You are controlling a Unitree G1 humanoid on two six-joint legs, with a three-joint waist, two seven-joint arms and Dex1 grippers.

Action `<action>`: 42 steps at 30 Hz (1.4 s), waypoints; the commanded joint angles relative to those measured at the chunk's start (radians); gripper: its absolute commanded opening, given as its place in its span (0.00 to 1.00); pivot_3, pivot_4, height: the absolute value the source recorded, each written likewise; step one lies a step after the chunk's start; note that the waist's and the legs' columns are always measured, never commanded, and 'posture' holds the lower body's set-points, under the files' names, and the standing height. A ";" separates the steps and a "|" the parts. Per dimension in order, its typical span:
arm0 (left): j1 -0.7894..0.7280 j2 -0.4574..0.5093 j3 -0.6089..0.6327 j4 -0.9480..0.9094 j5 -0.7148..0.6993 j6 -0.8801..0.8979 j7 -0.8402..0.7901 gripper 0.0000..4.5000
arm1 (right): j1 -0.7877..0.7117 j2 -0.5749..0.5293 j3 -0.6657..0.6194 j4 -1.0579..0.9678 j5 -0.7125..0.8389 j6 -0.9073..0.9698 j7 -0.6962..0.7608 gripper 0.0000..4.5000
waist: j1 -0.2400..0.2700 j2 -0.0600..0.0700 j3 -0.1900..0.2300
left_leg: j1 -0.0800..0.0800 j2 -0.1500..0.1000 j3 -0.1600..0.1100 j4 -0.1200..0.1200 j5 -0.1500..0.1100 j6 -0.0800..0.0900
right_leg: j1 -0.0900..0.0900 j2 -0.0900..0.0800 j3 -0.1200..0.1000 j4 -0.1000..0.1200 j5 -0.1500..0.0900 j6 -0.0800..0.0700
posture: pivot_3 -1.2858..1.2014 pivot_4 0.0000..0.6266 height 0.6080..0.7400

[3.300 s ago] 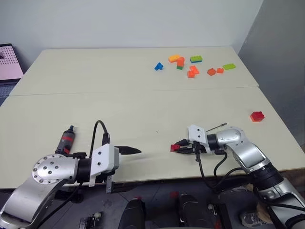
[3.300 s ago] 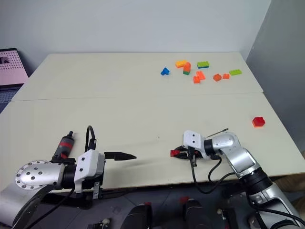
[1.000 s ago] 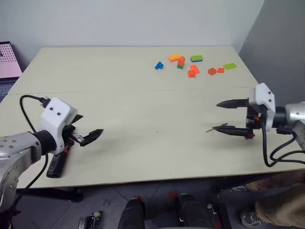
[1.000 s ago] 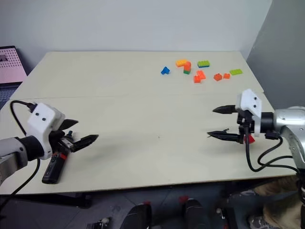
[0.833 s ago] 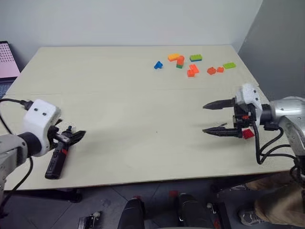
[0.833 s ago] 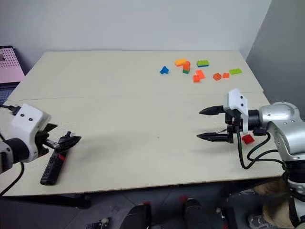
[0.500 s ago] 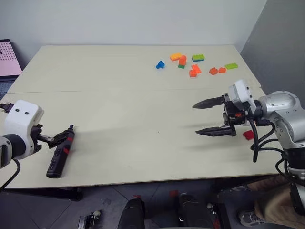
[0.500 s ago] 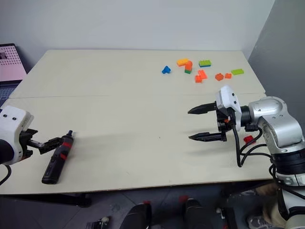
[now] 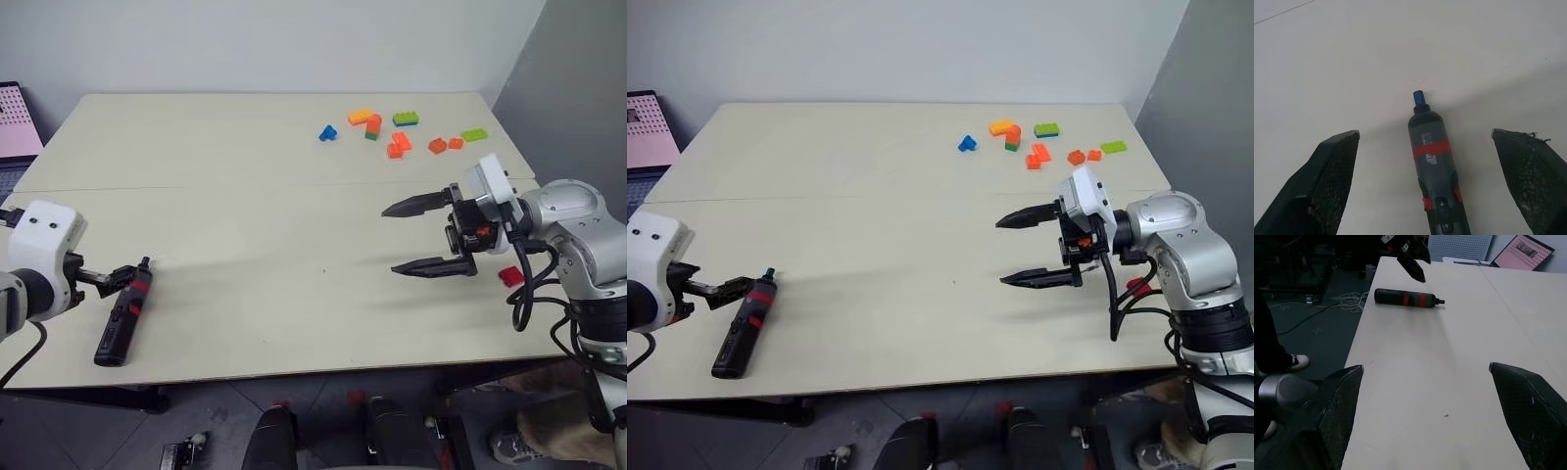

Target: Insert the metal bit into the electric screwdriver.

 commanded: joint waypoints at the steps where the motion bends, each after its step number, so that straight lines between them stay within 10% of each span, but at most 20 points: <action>1: -0.037 -0.004 -0.012 0.005 0.010 0.018 0.020 1.00 | -0.010 0.007 -0.010 -0.040 0.013 -0.008 -0.005 0.96 | 0.000 0.000 0.000 | 0.000 0.000 0.000 0.000 0.000 0.000 | 0.000 0.000 0.000 0.000 0.000 0.000 | 0.52 0.24 1.00; 19: -0.063 -0.035 -0.033 0.033 0.015 0.107 0.056 1.00 | -0.011 0.036 -0.007 -0.085 0.059 0.030 -0.020 0.96 | 0.000 0.000 0.000 | 0.000 0.000 0.000 0.000 0.000 0.000 | 0.000 0.000 0.000 0.001 0.000 0.001 | 0.52 0.24 1.00; 42: -0.365 -0.082 -0.346 0.450 0.077 0.008 0.058 1.00 | -0.010 0.068 0.014 -0.146 0.071 0.066 -0.034 0.96 | 0.004 -0.001 -0.001 | -0.001 -0.001 -0.003 0.002 0.000 0.000 | 0.001 0.000 -0.002 0.001 0.001 0.001 | 0.52 0.24 1.00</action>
